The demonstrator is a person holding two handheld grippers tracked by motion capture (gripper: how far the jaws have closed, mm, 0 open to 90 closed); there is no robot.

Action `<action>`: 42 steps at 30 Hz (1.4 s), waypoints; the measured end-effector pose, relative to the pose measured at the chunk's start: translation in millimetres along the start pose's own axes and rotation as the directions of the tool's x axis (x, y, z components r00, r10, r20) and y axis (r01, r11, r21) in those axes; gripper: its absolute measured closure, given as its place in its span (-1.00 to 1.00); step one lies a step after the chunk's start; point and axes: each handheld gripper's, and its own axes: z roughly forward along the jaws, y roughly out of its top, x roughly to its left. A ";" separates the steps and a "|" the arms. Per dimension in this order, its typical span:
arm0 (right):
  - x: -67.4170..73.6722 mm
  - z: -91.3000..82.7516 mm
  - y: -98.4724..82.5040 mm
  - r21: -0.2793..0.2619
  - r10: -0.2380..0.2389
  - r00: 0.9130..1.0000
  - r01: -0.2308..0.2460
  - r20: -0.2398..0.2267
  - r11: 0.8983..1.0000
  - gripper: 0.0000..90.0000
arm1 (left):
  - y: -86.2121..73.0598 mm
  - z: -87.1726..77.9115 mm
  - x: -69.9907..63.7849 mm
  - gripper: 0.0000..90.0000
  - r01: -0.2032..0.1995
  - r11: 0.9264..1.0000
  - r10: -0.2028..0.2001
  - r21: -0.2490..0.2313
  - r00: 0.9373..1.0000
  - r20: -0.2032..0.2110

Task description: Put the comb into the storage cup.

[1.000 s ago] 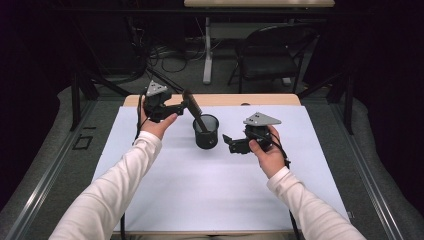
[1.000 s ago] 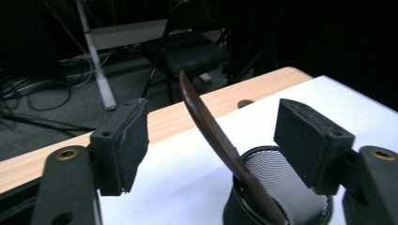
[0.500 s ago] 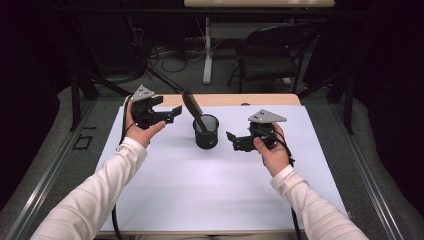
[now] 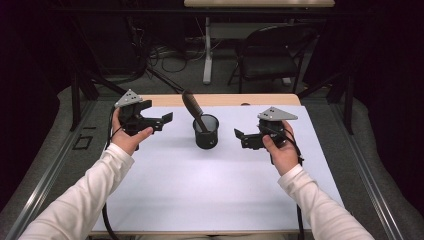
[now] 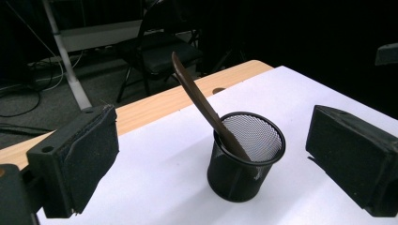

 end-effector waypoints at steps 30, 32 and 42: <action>-14.9 -39.2 -25.6 -0.010 0.027 0.999 -0.027 0.047 1.000 -1.00 | -38.0 -61.0 10.4 -0.95 0.007 1.000 -0.008 -0.025 0.999 -0.039; -17.0 -43.5 -29.5 -0.010 0.035 0.998 -0.034 0.051 0.999 -1.00 | -43.3 -65.9 11.9 -0.95 0.003 1.000 -0.004 -0.025 0.999 -0.050; -26.4 -59.0 -55.3 -0.001 0.073 0.994 -0.073 0.085 0.997 -1.00 | -79.0 -84.0 21.2 -0.95 0.038 0.999 -0.038 -0.001 0.997 -0.061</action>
